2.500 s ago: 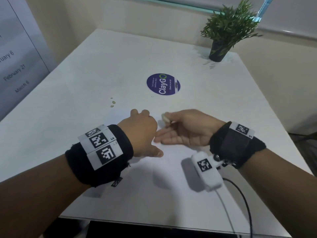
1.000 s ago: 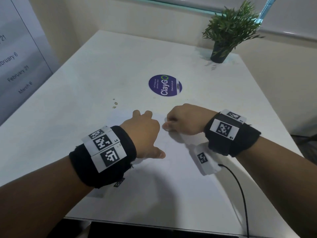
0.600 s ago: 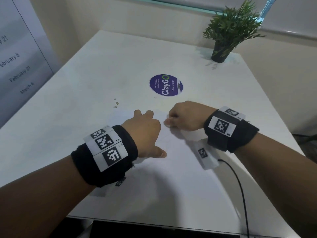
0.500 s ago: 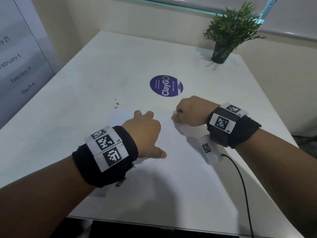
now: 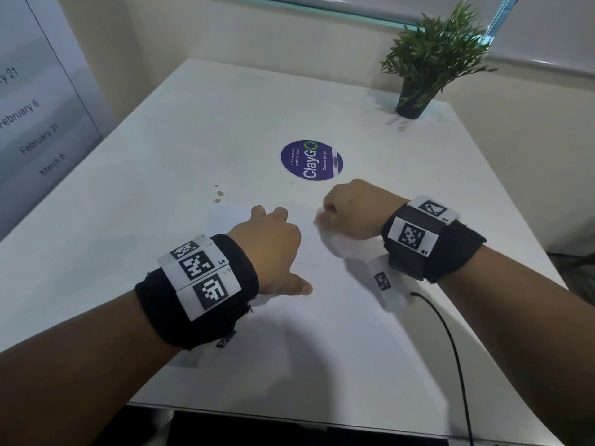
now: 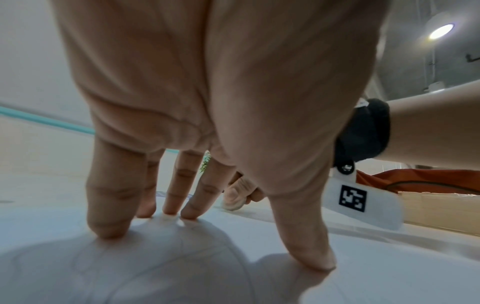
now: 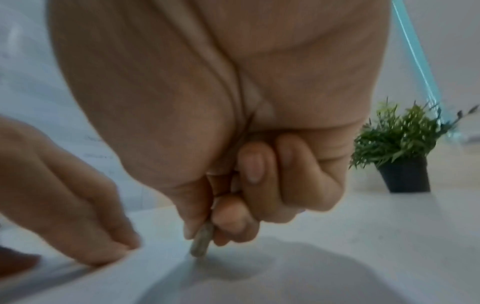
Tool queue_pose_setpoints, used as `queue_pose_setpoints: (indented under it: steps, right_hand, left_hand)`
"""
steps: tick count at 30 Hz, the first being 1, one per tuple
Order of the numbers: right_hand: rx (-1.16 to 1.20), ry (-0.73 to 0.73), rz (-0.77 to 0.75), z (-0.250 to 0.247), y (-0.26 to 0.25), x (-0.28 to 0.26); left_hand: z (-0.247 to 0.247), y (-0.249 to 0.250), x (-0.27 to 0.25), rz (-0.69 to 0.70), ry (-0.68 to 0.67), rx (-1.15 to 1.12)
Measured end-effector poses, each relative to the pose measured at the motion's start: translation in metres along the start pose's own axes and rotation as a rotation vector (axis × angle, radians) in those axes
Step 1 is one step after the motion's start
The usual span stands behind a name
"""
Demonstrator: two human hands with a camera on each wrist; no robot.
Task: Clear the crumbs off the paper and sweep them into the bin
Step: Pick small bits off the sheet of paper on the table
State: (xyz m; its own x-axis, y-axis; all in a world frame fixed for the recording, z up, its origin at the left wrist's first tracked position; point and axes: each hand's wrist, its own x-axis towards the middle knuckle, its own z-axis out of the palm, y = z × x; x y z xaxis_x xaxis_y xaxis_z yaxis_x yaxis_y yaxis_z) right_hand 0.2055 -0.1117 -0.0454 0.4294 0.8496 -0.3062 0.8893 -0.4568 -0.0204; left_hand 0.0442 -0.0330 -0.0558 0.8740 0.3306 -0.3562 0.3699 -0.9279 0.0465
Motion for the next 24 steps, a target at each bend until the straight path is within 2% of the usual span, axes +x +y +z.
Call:
queue_pose_setpoints:
  steps: [2,5,9,12,14,17,20,22,24]
  right_hand:
    - [0.094,-0.074,-0.112,0.006,-0.011,-0.007]
    - [0.139,-0.154,-0.111,0.011,-0.010,-0.012]
    - [0.031,-0.073,-0.001,0.002,0.009,-0.006]
    - [0.016,-0.028,-0.087,0.002,-0.005,-0.012]
    - [0.088,-0.072,-0.170,0.007,-0.019,-0.017]
    - [0.063,-0.114,-0.127,0.008,-0.017,-0.017]
    - [-0.050,-0.064,-0.042,0.001,-0.003,-0.010]
    - [-0.057,-0.032,-0.055,0.001,-0.004,-0.009]
    - [0.018,-0.055,-0.131,0.005,-0.010,-0.013]
  left_hand:
    - [0.000,0.001,0.000,-0.005,0.003,-0.001]
    - [-0.001,0.001,-0.001,-0.014,-0.005,-0.012]
    - [-0.001,0.000,-0.001,-0.009,-0.020,-0.007]
    - [0.000,0.001,-0.001,-0.010,-0.012,-0.003]
    - [-0.001,0.001,-0.001,-0.013,-0.004,0.002]
    - [-0.001,0.002,-0.002,-0.014,-0.005,0.003]
    - [-0.002,0.001,-0.003,-0.012,-0.007,-0.010]
    - [-0.001,0.001,-0.003,-0.012,-0.002,-0.003]
    - [0.000,0.001,-0.002,-0.017,0.002,0.005]
